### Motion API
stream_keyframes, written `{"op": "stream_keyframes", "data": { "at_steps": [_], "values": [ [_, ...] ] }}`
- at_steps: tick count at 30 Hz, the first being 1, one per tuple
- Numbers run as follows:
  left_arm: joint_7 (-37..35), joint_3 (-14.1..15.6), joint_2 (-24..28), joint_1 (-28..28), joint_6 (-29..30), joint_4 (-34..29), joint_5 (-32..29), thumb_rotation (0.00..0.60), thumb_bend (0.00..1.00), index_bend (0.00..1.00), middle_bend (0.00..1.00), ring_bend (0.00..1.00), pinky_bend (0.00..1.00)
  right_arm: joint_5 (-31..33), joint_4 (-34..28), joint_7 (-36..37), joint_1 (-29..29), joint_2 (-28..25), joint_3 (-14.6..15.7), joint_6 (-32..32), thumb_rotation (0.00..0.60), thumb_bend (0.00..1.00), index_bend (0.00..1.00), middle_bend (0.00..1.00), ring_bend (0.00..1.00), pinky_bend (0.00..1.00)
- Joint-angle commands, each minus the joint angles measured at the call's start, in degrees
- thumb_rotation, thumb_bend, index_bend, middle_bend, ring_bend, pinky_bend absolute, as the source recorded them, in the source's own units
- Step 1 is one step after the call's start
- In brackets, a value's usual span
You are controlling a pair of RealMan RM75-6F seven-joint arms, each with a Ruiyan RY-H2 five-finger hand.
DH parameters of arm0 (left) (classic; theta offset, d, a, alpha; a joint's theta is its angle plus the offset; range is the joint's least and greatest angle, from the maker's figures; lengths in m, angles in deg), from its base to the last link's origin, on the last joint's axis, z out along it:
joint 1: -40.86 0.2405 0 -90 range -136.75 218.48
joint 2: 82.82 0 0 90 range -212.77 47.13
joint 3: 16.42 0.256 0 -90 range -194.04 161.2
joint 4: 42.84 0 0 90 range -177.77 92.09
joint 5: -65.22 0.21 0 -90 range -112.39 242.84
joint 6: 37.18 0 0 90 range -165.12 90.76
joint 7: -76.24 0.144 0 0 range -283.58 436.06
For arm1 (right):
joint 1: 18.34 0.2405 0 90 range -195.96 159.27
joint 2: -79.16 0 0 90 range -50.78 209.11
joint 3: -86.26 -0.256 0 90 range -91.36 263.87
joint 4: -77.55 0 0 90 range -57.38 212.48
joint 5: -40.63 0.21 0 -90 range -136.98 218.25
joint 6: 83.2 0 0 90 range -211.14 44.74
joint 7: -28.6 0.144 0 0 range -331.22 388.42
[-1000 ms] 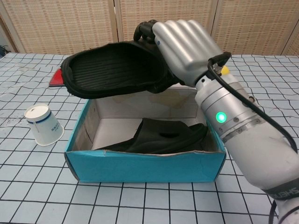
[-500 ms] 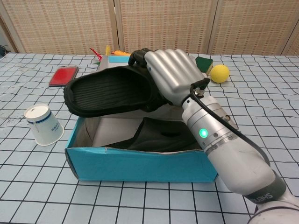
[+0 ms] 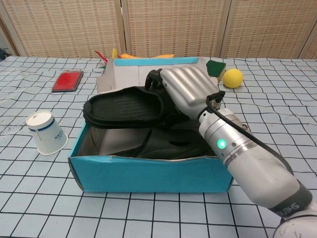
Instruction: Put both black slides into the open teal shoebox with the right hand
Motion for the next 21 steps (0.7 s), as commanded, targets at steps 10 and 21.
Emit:
{"op": "stream_keyframes", "data": {
  "at_steps": [10, 21],
  "values": [
    [0.10, 0.04, -0.06, -0.05, -0.13, 0.05, -0.01, 0.600, 0.37, 0.23, 0.07, 0.16, 0.42, 6.60, -7.28, -3.11, -0.99, -4.39, 1.14, -8.17, 0.600, 0.05, 0.67, 0.61, 0.47, 0.48],
    [0.47, 0.03, -0.18, -0.10, -0.23, 0.06, -0.17, 0.600, 0.37, 0.23, 0.07, 0.16, 0.42, 10.23, -20.51, -8.67, -2.44, -11.98, 5.18, -11.47, 0.600, 0.05, 0.68, 0.62, 0.48, 0.50]
  ]
}}
